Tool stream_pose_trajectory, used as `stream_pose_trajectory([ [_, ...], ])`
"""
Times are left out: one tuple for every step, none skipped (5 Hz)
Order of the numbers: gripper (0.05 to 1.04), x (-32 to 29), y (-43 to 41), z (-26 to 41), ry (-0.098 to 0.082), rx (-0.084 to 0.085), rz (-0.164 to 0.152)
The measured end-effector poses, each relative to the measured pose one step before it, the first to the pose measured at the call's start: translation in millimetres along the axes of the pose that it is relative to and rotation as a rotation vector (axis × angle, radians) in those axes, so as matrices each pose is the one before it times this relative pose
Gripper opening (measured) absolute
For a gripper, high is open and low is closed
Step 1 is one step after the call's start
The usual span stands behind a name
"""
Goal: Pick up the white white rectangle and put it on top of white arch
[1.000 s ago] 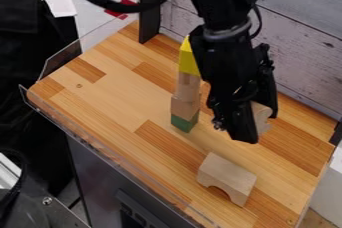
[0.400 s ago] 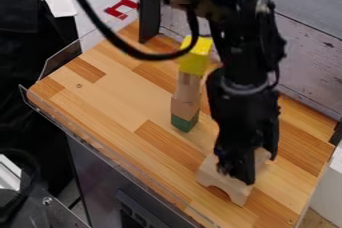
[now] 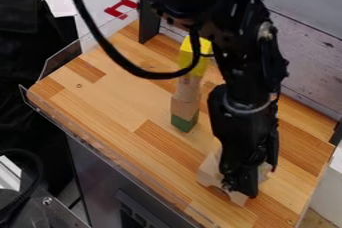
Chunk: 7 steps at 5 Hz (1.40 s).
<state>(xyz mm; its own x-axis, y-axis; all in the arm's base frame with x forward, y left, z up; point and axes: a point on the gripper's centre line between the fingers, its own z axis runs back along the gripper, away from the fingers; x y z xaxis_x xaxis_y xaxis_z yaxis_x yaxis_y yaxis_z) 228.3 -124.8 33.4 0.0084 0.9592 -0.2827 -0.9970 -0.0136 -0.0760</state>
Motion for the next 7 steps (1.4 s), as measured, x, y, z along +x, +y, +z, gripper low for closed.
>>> stream_pose_trajectory([
  [0.616,5.8,2.56,-1.14,-0.0345,0.0231,-0.0111],
  [0.616,7.09,-2.35,1.72,-0.0208,0.0,-0.005],
  [0.616,4.69,-1.75,0.72,-0.0087,-0.0041,0.0024],
  [0.682,-0.22,-1.8,-0.15,0.0044,-0.0124,0.0111],
  [0.943,-3.07,-2.24,0.27,0.0186,-0.0122,0.0167],
  [1.001,0.42,0.59,-0.12,-0.007,0.009,0.0189],
  [0.999,0.76,1.31,-0.91,-0.0035,0.0145,0.0009],
])
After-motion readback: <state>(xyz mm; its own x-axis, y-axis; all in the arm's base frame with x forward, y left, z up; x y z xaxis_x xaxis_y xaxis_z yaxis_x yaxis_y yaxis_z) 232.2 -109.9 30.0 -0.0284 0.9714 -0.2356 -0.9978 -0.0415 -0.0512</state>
